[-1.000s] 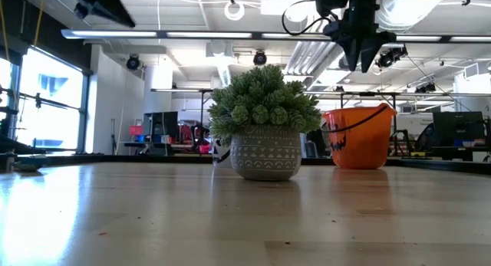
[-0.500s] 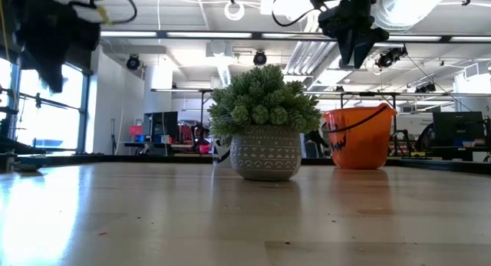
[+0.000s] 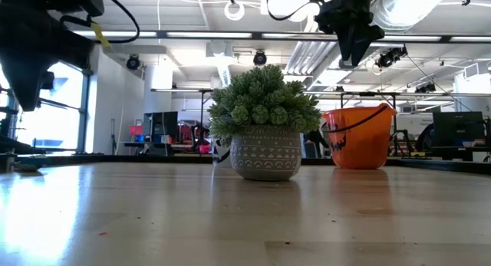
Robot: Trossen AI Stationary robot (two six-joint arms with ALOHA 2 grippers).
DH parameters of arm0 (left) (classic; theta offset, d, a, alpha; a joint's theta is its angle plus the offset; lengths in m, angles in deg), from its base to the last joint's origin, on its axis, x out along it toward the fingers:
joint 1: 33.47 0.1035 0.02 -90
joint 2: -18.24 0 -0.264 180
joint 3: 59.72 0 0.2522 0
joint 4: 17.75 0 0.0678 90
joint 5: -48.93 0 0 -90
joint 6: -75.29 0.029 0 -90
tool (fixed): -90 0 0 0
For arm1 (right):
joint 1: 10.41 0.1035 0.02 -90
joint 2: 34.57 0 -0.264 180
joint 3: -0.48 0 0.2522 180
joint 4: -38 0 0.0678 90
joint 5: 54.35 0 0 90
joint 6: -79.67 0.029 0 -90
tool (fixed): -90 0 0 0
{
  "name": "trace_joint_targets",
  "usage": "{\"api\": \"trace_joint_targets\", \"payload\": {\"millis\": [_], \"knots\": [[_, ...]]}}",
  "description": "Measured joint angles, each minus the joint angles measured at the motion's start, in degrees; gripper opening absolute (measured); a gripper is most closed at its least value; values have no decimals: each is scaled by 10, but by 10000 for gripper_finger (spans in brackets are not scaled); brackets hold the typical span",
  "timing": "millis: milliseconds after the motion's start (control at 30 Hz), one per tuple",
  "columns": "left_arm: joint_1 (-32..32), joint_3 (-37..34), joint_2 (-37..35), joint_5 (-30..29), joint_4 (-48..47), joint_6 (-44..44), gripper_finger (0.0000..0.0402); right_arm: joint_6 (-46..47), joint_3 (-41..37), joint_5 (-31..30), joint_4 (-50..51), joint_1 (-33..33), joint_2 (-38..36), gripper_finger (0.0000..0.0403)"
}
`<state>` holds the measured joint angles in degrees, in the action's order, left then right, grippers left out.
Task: Sort candy
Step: Put the white chocolate into the white bucket
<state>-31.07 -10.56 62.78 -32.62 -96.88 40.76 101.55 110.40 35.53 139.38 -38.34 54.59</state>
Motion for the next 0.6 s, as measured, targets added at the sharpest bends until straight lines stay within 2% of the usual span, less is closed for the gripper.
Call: {"api": "trace_joint_targets", "payload": {"millis": [233,433,600], "knots": [[-15,0,42,-18,61,-132,70,-14,0,0,0,0,0,178],[-15,0,87,-81,149,-256,88,-28,0,0,0,0,0,178],[-15,0,127,-137,158,-353,98,-59,0,0,0,0,0,178]]}}
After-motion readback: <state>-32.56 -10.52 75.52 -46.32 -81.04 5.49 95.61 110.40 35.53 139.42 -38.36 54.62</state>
